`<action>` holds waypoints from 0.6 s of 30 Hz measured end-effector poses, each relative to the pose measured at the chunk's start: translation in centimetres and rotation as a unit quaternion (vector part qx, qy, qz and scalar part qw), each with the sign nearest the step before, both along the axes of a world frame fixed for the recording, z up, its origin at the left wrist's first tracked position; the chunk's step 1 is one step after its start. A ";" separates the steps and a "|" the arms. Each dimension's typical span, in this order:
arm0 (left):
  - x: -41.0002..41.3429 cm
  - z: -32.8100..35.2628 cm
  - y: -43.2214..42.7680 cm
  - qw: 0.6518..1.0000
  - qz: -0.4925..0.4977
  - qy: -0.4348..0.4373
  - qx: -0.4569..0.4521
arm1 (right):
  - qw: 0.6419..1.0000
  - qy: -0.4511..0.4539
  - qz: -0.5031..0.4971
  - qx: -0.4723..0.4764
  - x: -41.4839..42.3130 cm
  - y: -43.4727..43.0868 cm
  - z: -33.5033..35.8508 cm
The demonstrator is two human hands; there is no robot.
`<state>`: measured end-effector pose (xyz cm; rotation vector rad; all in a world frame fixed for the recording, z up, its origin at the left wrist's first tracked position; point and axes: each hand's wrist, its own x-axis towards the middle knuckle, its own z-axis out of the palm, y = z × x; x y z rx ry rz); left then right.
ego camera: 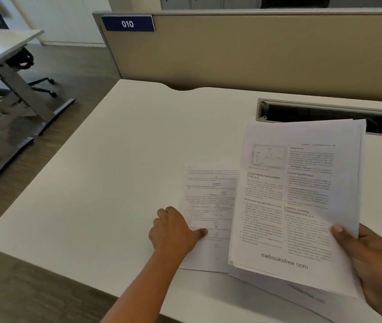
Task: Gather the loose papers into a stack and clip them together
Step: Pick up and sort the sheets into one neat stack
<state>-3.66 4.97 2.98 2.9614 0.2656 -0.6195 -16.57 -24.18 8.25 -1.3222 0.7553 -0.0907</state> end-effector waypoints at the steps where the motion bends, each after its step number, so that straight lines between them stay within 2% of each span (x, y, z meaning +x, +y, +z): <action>1: 0.0 -0.1 -0.2 1.000 0.004 0.004 -0.009 | 1.000 0.001 0.001 -0.002 0.0 0.1 0.1; 8: 0.3 -0.2 -0.8 0.989 0.069 0.016 -0.129 | 1.000 -0.016 0.001 -0.005 0.1 0.7 0.2; 18: 1.1 -0.9 -0.3 0.993 0.056 -0.016 -0.107 | 1.000 0.003 -0.016 -0.022 -0.7 0.2 -0.5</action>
